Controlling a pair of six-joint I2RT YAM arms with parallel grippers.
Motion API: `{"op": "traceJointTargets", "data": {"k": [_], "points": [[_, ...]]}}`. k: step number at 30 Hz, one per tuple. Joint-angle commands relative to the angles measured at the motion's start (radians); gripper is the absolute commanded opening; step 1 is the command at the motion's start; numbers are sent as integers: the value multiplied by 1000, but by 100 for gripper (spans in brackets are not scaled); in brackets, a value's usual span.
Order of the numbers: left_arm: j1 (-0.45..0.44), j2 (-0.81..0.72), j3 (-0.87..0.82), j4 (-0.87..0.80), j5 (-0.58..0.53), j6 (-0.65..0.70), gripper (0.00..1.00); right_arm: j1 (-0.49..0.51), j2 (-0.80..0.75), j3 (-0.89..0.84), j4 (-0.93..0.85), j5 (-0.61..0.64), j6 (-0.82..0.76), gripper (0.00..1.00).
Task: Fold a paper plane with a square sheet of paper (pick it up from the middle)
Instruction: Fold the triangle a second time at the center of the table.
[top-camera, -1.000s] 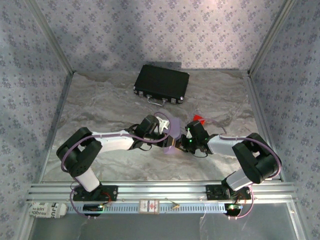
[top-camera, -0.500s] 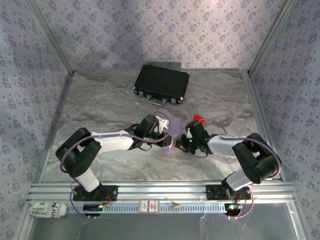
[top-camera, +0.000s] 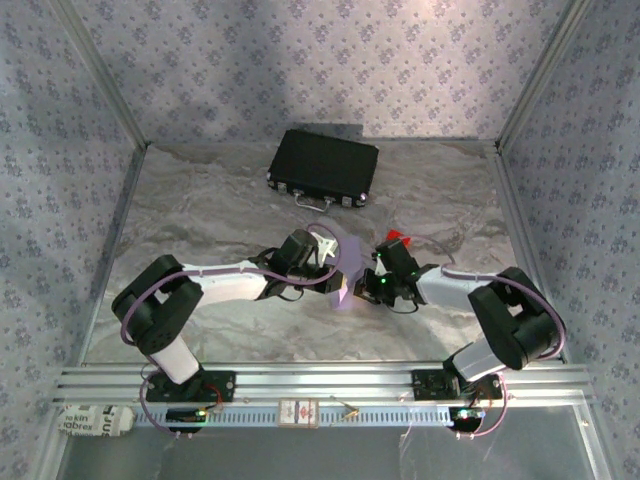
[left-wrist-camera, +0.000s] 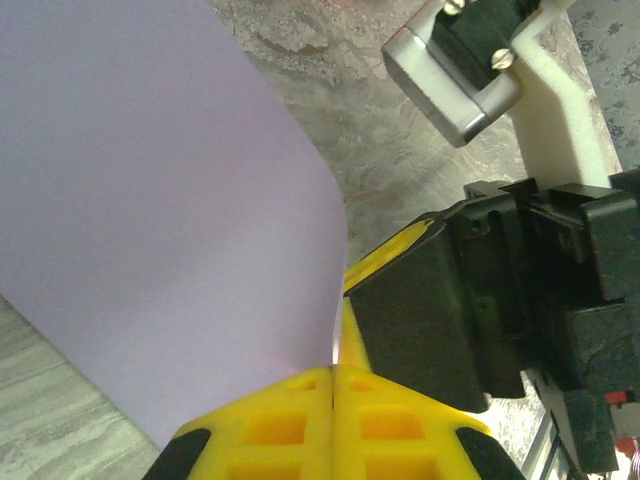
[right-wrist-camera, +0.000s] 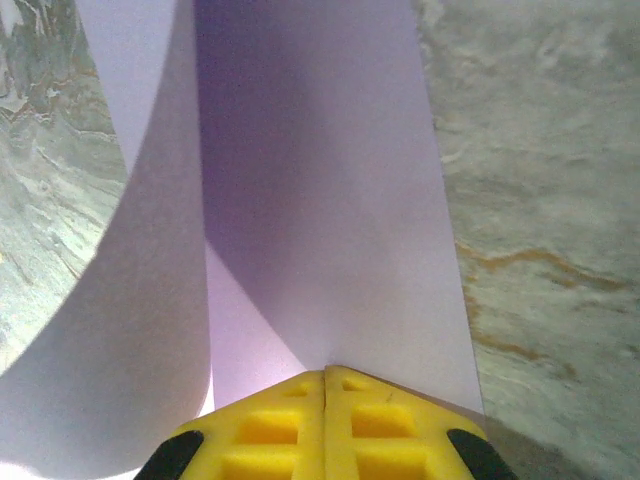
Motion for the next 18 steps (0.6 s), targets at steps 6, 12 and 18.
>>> {"op": "traceJointTargets", "data": {"k": [6, 12, 18], "points": [[0, 44, 18, 32, 5, -29, 4, -2, -59, 11, -25, -25, -20, 8], [0, 52, 38, 19, 8, -23, 6, 23, -100, -10, 55, -74, 28, 9], [-1, 56, 37, 26, 19, -27, 8, 24, -79, 4, 97, -73, 51, 9]]}}
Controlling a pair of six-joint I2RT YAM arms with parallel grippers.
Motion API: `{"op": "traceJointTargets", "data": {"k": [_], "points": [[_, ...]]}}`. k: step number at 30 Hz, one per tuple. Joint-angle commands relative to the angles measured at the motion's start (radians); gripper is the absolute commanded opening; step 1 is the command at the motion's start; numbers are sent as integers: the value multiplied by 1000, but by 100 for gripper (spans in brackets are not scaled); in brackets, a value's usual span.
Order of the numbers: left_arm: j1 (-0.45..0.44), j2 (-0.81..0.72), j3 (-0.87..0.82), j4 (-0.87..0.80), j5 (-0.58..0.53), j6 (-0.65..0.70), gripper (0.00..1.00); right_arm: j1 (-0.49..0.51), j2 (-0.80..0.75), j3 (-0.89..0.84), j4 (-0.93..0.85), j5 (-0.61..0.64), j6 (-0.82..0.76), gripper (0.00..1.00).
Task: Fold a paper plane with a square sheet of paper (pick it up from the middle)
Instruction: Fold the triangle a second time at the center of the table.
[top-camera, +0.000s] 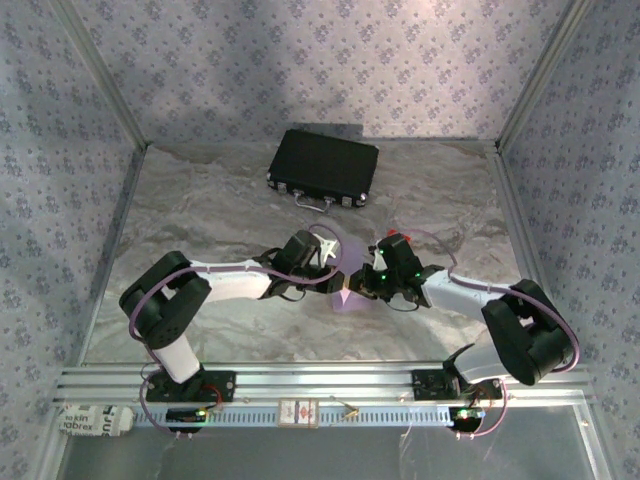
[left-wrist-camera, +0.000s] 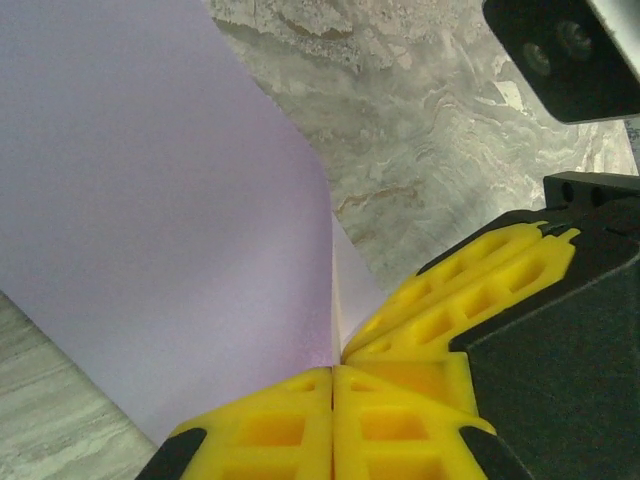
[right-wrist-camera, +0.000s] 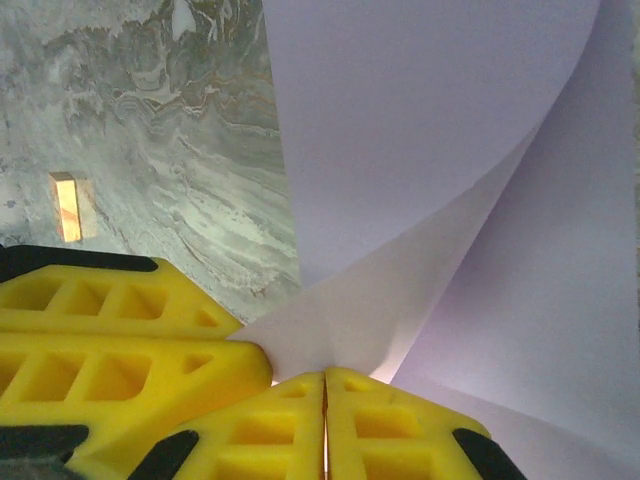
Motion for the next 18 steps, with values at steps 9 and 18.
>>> {"op": "traceJointTargets", "data": {"k": [9, 18], "points": [[0, 12, 20, 17, 49, -16, 15, 5, 41, -6, 52, 43, 76, 8], [1, 16, 3, 26, 59, -18, 19, -2, 34, -29, 81, 45, 96, 8]]}}
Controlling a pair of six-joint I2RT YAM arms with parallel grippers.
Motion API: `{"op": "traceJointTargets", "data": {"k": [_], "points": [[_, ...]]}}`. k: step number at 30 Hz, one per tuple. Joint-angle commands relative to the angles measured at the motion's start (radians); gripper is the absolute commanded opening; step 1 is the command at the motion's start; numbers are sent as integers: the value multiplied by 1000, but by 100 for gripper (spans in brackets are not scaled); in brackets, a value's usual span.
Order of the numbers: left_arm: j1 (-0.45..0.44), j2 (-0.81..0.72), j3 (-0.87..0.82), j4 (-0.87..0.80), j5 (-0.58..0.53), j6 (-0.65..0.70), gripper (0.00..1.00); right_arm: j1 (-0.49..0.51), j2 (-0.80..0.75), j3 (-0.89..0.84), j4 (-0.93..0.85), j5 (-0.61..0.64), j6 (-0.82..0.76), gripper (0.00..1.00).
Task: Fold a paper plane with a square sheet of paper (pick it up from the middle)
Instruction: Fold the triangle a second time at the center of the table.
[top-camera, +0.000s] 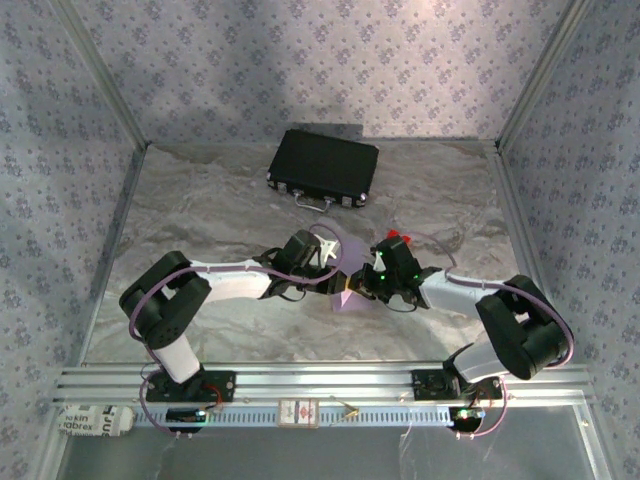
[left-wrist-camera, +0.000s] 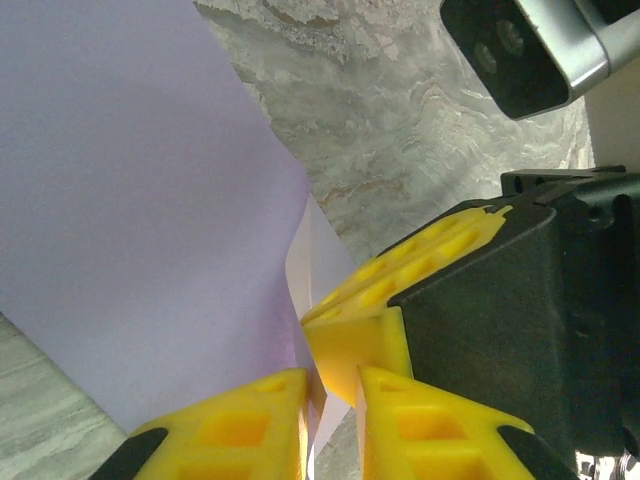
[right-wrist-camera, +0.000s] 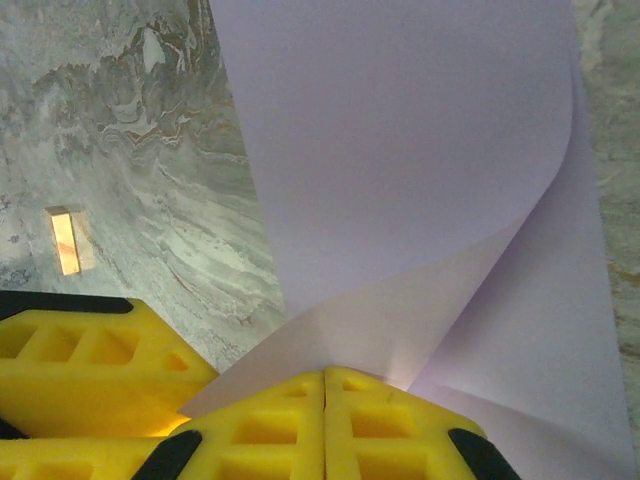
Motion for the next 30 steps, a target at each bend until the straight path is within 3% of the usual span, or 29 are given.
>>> {"op": "traceJointTargets", "data": {"k": [1, 14, 23, 30], "points": [[1, 17, 5, 28, 28, -2, 20, -6, 0, -9, 16, 13, 18, 8], [5, 34, 16, 28, 14, 9, 20, -10, -11, -24, 30, 1, 19, 8], [11, 30, 12, 29, -10, 8, 9, -14, -26, -32, 20, 1, 15, 8], [11, 17, 7, 20, -35, 20, 3, -5, -108, -12, -180, 123, -30, 9]]}}
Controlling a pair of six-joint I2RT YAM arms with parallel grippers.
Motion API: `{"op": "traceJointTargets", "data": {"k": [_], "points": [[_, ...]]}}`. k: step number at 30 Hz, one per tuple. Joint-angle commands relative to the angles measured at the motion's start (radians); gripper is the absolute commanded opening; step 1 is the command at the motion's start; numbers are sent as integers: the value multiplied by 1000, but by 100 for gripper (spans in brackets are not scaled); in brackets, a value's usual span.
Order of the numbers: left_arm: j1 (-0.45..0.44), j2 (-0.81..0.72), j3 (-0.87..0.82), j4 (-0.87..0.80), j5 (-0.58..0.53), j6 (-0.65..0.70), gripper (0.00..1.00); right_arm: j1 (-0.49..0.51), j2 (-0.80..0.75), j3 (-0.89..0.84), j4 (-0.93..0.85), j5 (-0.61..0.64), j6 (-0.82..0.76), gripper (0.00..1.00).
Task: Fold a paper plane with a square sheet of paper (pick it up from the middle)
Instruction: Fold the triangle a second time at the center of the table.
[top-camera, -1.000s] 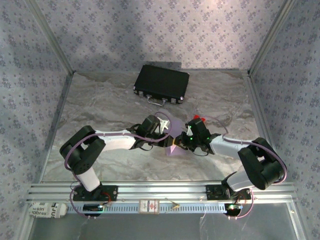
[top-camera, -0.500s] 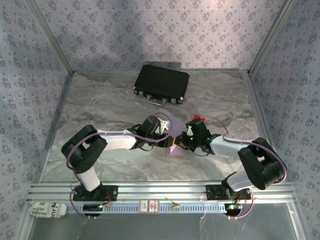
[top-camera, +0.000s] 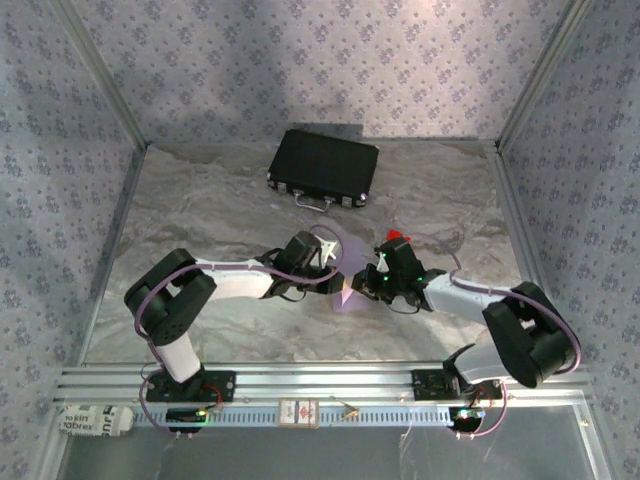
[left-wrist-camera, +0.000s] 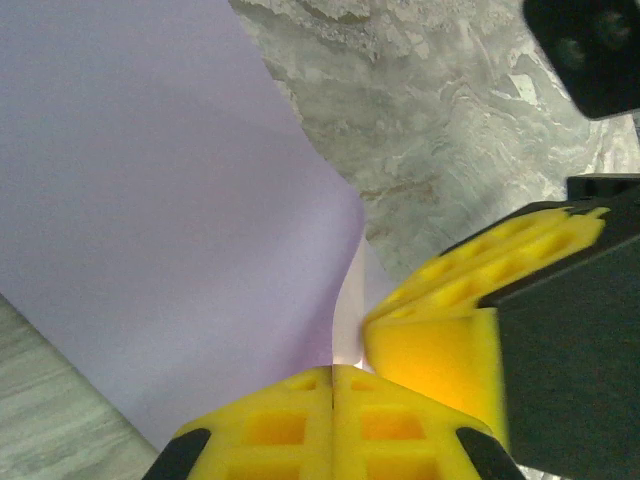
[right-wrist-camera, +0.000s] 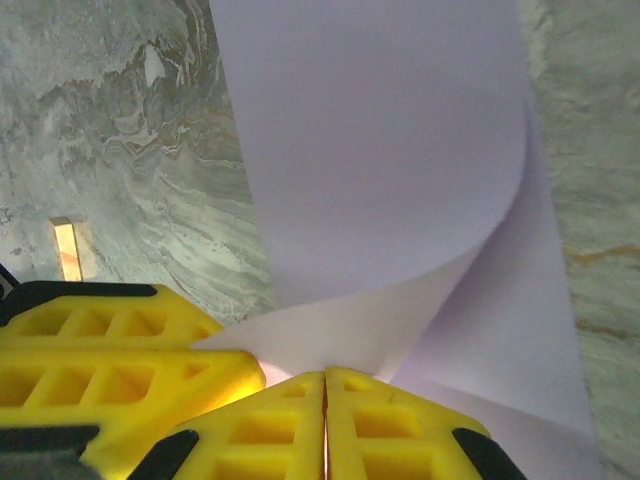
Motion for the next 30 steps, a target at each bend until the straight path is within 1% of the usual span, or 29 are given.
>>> {"op": "traceJointTargets", "data": {"k": [1, 7, 11, 13, 19, 24, 30], "points": [[6, -14, 7, 4, -14, 17, 2, 6, -55, 14, -172, 104, -46, 9], [5, -7, 7, 1, -8, 18, 0, 11, -43, 5, -175, 114, -40, 8], [5, -11, 8, -1, -7, 18, 0, 15, -5, 11, -119, 72, -35, 7], [6, -11, 7, -3, -7, 19, 0, 22, 11, 25, -114, 72, -38, 7], [6, -8, 11, -20, -17, 32, 0, 33, 69, 58, -193, 111, -71, 6], [6, -3, 23, -63, -58, 59, 1, 31, 91, 74, -289, 168, -118, 5], [6, 14, 48, -115, -92, 83, 1, 29, 90, 72, -287, 152, -130, 5]]}}
